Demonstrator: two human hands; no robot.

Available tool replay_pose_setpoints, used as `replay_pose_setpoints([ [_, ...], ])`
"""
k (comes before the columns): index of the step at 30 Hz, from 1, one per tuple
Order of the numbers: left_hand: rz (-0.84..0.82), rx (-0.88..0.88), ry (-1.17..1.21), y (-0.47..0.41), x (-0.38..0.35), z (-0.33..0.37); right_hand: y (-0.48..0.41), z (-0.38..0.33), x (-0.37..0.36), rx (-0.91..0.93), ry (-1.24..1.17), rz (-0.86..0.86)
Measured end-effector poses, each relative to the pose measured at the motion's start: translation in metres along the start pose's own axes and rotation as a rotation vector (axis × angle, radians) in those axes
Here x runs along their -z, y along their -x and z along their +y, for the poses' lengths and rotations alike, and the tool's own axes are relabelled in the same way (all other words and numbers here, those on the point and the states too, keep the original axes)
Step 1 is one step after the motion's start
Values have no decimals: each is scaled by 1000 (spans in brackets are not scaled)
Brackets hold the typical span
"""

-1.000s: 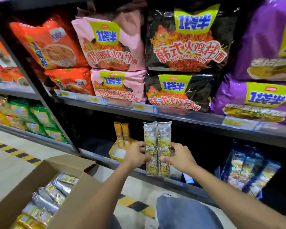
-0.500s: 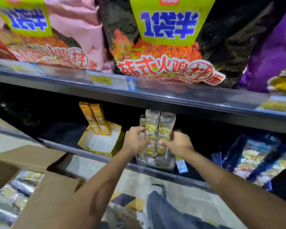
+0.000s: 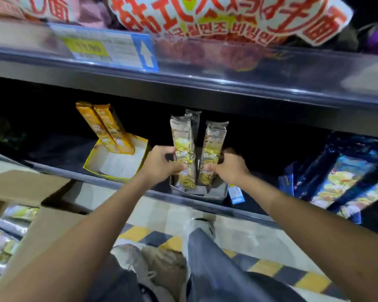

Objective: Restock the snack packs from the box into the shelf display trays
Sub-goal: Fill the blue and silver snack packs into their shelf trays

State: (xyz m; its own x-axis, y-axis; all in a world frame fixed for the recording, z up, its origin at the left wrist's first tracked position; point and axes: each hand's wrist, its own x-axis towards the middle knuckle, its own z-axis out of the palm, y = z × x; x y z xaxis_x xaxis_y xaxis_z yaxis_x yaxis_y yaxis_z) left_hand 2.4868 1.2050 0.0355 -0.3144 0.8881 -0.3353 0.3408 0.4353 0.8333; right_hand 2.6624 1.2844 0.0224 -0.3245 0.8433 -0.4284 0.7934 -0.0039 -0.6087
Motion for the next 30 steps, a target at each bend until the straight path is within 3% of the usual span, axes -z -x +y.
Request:
replay_pose_setpoints([
  [14,70,-51,-236,-10,-3,-14,-39,-1,-26,-133,101,48],
  [21,56,-80,-263,-13,-3,-26,-47,-6,-35,-64,54,129],
  [30,47,-16,-61,-21,2,-36,-46,0,-41,-60,66,190],
])
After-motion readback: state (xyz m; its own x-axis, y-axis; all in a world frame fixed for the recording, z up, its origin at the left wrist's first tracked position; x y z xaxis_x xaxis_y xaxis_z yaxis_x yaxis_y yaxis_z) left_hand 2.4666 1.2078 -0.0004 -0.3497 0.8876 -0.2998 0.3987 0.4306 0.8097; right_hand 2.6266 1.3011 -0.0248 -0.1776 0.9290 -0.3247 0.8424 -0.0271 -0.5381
